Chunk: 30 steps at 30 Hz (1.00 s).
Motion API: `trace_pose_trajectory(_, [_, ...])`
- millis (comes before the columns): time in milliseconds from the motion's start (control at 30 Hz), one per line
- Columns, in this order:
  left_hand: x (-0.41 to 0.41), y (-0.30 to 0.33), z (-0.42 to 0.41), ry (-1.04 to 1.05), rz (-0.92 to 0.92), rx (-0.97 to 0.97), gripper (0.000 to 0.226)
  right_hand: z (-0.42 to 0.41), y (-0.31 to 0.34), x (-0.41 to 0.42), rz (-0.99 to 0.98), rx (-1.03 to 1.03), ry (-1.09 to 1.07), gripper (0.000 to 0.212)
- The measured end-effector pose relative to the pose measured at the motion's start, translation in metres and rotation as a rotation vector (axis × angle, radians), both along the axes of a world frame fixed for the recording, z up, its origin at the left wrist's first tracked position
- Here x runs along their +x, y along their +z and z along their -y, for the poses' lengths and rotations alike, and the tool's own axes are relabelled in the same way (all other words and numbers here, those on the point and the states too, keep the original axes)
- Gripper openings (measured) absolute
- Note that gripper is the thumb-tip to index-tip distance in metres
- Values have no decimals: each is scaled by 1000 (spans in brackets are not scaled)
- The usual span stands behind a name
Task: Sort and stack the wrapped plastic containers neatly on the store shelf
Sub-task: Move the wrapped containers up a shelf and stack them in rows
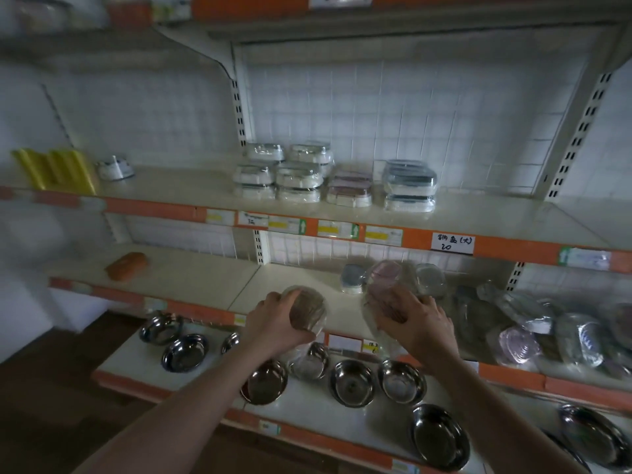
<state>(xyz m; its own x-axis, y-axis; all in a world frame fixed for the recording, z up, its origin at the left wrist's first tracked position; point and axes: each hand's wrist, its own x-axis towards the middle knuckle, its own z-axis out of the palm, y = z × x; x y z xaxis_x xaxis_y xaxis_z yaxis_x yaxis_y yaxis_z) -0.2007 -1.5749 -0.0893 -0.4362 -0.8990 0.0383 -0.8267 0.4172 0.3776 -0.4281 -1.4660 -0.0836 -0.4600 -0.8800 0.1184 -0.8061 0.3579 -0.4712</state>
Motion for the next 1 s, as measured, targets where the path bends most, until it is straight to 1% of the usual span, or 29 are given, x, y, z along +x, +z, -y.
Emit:
trace_pose_trajectory(133, [37, 41, -3, -4, -41, -34, 90, -3, 34, 22, -25, -52, 41, 60])
trace_pose_trajectory(200, [50, 62, -3, -4, -58, -54, 87, -2, 48, 30, -37, -115, 53, 61])
trace_pose_trajectory(333, [69, 95, -3, -27, -100, -80, 83, 4, 68, 40, -42, -164, 91, 76])
trace_pose_trajectory(433, [75, 111, 3, -58, -104, -93, 83, 6, 85, 44, -34, -178, 93, 76])
trace_pose_trajectory(533, [73, 120, 15, -74, -114, -102, 86, 10, 99, 40, -18, -196, 88, 79])
trace_pose_trajectory(700, [58, 133, 37, -112, -110, -111, 87, 25, 119, 21, -32, -202, 90, 64])
trace_pose_trajectory(867, [35, 150, 74, -96, -110, -121, 89, 58, 136, -21, -56, -183, 92, 70])
trace_pose_trajectory(1000, [8, 165, 108, -108, -103, -121, 88, 93, 153, -53, -76, -194, 94, 65])
